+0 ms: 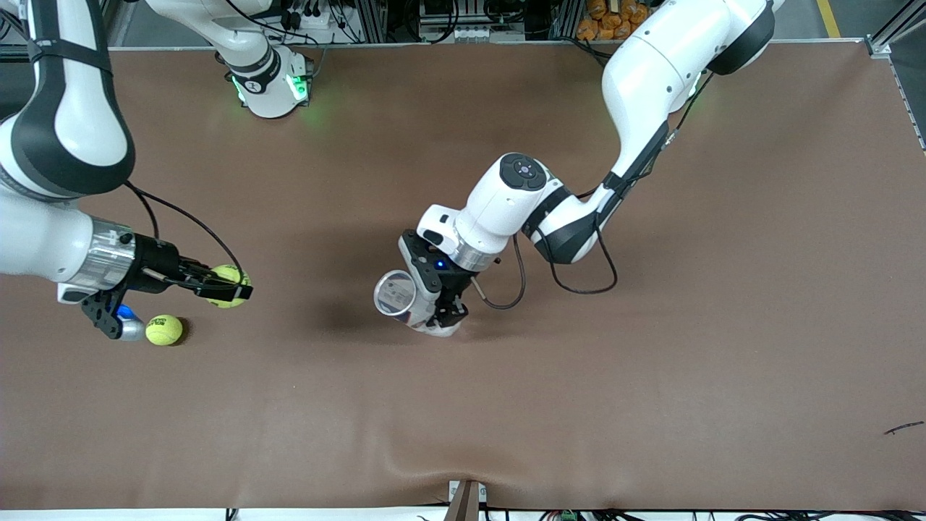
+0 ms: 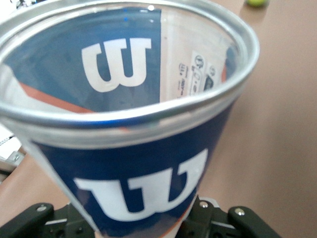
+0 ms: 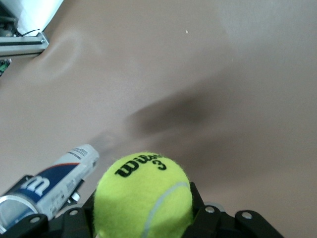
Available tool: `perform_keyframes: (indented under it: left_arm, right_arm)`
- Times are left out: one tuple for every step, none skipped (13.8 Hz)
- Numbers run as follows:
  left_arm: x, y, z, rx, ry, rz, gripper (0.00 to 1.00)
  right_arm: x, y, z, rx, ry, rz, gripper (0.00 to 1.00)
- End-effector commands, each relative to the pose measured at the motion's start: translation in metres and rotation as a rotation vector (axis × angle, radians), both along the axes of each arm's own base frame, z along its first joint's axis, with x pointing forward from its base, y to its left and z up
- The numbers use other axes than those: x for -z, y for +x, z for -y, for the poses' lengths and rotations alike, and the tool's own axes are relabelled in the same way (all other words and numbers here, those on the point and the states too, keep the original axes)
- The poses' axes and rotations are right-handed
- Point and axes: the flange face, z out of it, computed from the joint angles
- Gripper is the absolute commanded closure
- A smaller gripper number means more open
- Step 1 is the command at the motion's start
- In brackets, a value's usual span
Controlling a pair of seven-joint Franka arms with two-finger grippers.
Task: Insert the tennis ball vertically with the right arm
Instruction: 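Carry the ball toward the tube while the left gripper brings the tube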
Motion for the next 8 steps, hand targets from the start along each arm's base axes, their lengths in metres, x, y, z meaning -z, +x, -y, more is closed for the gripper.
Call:
perform_keyframes:
  left_arm:
    - [-0.004,-0.003,0.011,-0.037,-0.111,0.005,0.39]
    - [-0.003,-0.006,0.014,-0.047,-0.145,0.005,0.39]
    - [0.002,-0.004,0.013,-0.065,-0.175,-0.002,0.39]
    - [0.005,-0.007,0.016,-0.071,-0.201,0.002,0.39]
    - [0.02,-0.005,0.015,-0.085,-0.228,0.008,0.39]
    - [0.034,-0.007,0.016,-0.095,-0.27,0.031,0.39]
    - [0.051,-0.011,0.018,-0.104,-0.305,0.047,0.39]
    - [0.062,-0.012,0.017,-0.111,-0.32,0.052,0.39]
  right_arm:
    - [0.003,0.01,-0.019,0.086,0.022,-0.058,0.86]
    - [0.004,0.012,-0.024,0.121,0.019,-0.079,0.87]
    - [0.0,0.011,-0.034,0.156,0.02,-0.1,0.87]
    - [-0.006,0.01,-0.045,0.201,0.033,-0.124,0.87]
    - [-0.01,0.01,-0.052,0.247,0.061,-0.155,0.87]
    - [-0.013,0.009,-0.057,0.271,0.104,-0.18,0.87]
    - [-0.019,0.009,-0.062,0.291,0.158,-0.198,0.87]
    - [-0.021,0.008,-0.068,0.315,0.204,-0.228,0.87]
